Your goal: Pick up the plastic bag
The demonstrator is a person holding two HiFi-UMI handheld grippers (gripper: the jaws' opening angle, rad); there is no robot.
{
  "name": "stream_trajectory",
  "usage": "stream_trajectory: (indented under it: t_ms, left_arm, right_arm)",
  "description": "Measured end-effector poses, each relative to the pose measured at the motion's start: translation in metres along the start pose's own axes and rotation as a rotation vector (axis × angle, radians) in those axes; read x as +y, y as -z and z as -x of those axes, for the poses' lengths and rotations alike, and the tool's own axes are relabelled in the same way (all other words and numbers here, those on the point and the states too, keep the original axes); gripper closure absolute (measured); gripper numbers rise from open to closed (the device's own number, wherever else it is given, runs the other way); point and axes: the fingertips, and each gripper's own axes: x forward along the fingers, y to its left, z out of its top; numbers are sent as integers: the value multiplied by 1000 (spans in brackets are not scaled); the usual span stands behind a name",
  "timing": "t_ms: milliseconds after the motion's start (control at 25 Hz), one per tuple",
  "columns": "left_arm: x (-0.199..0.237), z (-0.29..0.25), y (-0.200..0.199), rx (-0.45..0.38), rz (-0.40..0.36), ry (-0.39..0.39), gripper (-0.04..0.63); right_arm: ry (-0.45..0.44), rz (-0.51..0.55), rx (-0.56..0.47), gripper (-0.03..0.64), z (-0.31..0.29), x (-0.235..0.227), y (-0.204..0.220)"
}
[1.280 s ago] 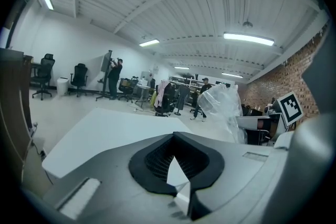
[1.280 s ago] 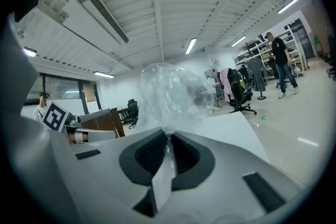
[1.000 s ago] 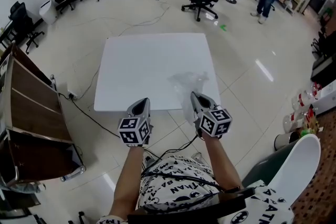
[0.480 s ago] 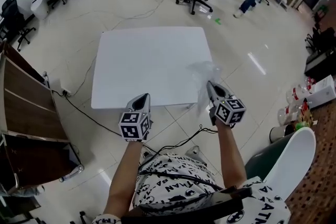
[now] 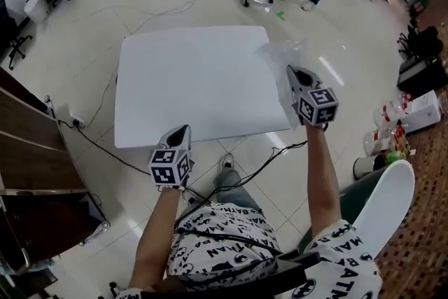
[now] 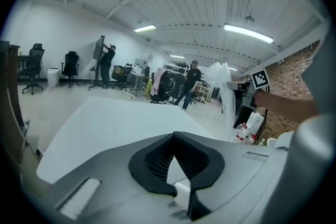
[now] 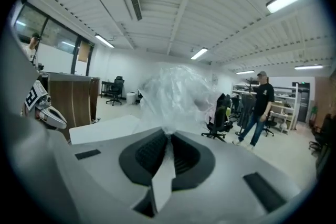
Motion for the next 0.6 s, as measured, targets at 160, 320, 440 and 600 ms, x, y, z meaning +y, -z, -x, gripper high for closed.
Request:
stream_trajectory:
  t_ms: [160, 320, 440, 600]
  left_arm:
    - [21, -14, -5, -7, 32, -58, 589]
    - [39, -28, -2, 24, 54, -101, 589]
    - [50, -33, 7, 54, 88, -126, 589]
    - [60, -31, 27, 104, 101, -160, 589]
  right_arm:
    - [-161, 81, 12, 604, -60, 38, 6]
    - [-356, 133, 82, 604, -113, 111, 49]
    - [-474, 127, 157, 604, -151, 163, 93]
    - [-631, 142, 208, 604, -179, 236, 135]
